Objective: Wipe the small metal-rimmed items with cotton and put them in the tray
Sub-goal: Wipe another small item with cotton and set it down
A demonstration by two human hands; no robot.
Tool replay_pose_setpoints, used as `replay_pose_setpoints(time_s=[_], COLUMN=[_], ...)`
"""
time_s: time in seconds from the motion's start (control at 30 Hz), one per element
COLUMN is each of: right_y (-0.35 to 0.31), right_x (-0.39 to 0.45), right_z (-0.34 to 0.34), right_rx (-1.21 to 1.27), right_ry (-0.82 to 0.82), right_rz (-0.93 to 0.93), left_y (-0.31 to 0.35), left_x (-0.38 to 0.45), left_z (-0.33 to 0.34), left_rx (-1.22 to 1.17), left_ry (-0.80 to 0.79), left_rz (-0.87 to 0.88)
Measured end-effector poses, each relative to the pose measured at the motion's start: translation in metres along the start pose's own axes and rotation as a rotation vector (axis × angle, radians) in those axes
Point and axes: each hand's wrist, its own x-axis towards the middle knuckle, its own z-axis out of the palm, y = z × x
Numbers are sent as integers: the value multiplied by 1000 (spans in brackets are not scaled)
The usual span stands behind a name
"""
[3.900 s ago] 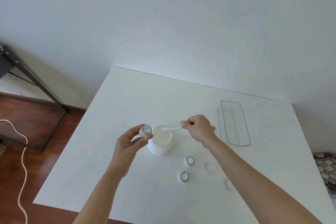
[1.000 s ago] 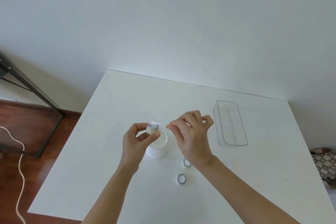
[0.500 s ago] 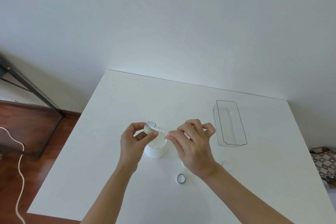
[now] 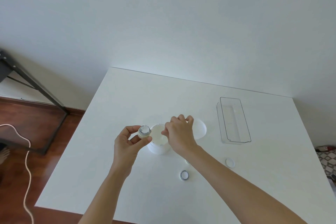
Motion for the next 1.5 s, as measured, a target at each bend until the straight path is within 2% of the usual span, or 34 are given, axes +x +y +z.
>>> replay_pose_setpoints(time_s=[0.17, 0.33, 0.5, 0.6, 0.7, 0.87, 1.03, 1.2, 1.27, 1.33, 1.43, 1.5], right_y=[1, 27, 32, 23, 10, 2, 8, 11, 12, 12, 7, 8], right_x=[4, -1, -14, -23, -33, -41, -50, -56, -58, -58, -52, -47], right_z=[0, -25, -51, -63, -65, -54, -44, -43, -45, -49, -61, -65], right_rx=[168, 499, 761, 773, 675, 399, 76, 28, 70, 180, 456, 614], right_ry=[-3, -25, 53, 177, 356, 587, 776, 839, 832, 799, 665, 544], right_rz=[218, 531, 608, 520, 352, 92, -255, -295, -242, -100, 190, 317], left_y=[-1, -4, -6, -4, -2, 4, 10, 11, 11, 9, 8, 7], left_x=[-2, -2, 0, 2, 2, 2, 2, 2, 3, 3, 2, 1], left_z=[-12, -12, 8, 20, 27, 31, 30, 28, 27, 27, 26, 27], left_rx=[6, 38, 103, 121, 133, 126, 110, 110, 106, 101, 96, 100], left_ry=[43, 56, 24, 1, -8, 4, 5, 22, 21, 9, -31, -65], left_rz=[-19, -45, -44, -34, -20, -12, 2, 0, -3, 0, 15, 39])
